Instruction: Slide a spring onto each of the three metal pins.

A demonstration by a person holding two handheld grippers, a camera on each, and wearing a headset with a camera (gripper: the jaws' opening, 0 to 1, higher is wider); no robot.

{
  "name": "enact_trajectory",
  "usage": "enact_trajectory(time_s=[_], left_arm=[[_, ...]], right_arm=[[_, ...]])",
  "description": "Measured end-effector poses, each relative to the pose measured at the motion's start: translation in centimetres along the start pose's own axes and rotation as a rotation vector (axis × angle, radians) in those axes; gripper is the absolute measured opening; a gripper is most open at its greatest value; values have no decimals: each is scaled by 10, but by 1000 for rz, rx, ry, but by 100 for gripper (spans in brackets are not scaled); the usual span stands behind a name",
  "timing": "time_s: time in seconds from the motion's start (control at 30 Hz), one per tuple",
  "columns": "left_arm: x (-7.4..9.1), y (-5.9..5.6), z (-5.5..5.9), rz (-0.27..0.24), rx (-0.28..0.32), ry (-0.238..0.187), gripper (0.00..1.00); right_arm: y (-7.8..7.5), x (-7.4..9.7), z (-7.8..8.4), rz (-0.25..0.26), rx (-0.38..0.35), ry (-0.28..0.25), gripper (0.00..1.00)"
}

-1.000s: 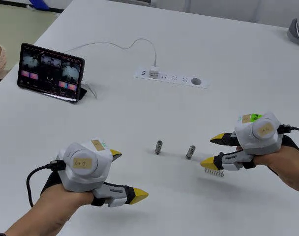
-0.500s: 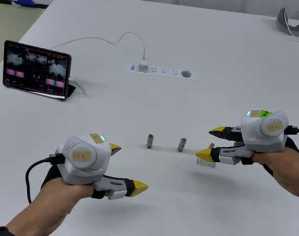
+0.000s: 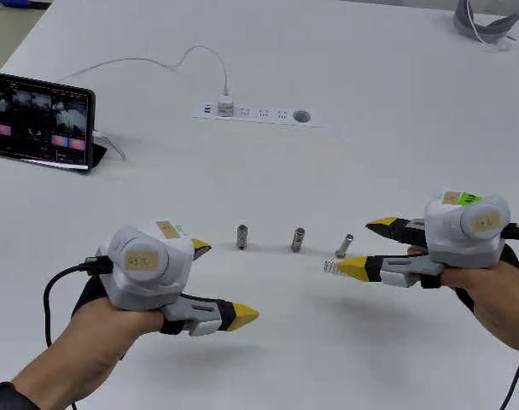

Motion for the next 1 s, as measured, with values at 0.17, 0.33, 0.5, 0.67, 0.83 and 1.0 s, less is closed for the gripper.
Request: enact_trajectory(time_s=[0.17, 0.33, 0.5, 0.67, 0.83, 1.0], left_arm=[[-6, -5, -5, 20, -21, 8, 76], [-13, -8, -8, 38, -30, 15, 76], [-21, -14, -11, 58, -44, 22, 76], [-28, -18, -15, 76, -57, 28, 76], [-35, -22, -19, 94, -75, 36, 75], [-42, -25, -23, 110, -91, 44, 75]], right_arm=[[3, 10, 6, 22, -20, -8, 61], [6, 19, 14, 32, -31, 8, 63], [9, 28, 24, 45, -57, 13, 65], [15, 37, 33, 54, -92, 4, 66], [20, 43, 42, 57, -127, -13, 69], [20, 47, 54, 53, -154, -6, 72]])
Point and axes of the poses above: the centre of the closed fingertips' face, and the gripper's own axes: x roughly backward along the fingers, y roughly to its left, z roughly out of its underside, the point moved 7 cm from there along x, roughly backward along the fingers, and after that the axes turned 5 degrees about x, right-handed, at the moved point
